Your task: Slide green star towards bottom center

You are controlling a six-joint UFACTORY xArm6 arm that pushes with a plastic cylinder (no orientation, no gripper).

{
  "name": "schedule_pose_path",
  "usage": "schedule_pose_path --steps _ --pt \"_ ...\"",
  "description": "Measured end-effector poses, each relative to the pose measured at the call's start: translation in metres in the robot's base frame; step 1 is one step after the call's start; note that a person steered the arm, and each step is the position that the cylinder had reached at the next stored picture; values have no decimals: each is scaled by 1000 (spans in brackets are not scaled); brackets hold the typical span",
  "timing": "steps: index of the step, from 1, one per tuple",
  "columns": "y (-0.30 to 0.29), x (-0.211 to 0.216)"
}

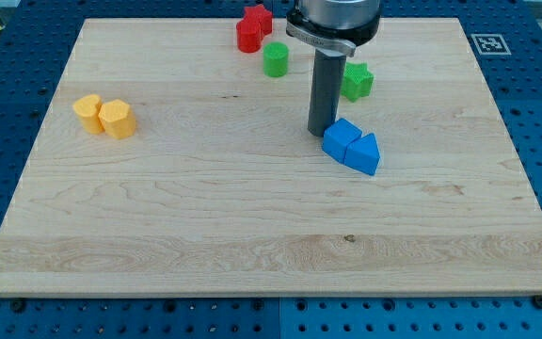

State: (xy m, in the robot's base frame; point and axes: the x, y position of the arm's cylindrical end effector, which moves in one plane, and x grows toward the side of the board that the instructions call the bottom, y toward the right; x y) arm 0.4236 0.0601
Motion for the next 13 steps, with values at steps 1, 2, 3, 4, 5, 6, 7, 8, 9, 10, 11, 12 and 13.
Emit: schedule_pose_path --steps 1,2,3,4,5,6,7,8,9,10,11,12,13 --pt "32 0" --pt "70 3" --pt "117 -5" --pt "145 -48" --pt "117 -86" --pt "61 -90" --pt "25 -94" --pt "10 -111" --pt "-1 -112" --pt "-1 -99" --pt "-7 -91" --pt "-29 -81" --pt "-32 -45"
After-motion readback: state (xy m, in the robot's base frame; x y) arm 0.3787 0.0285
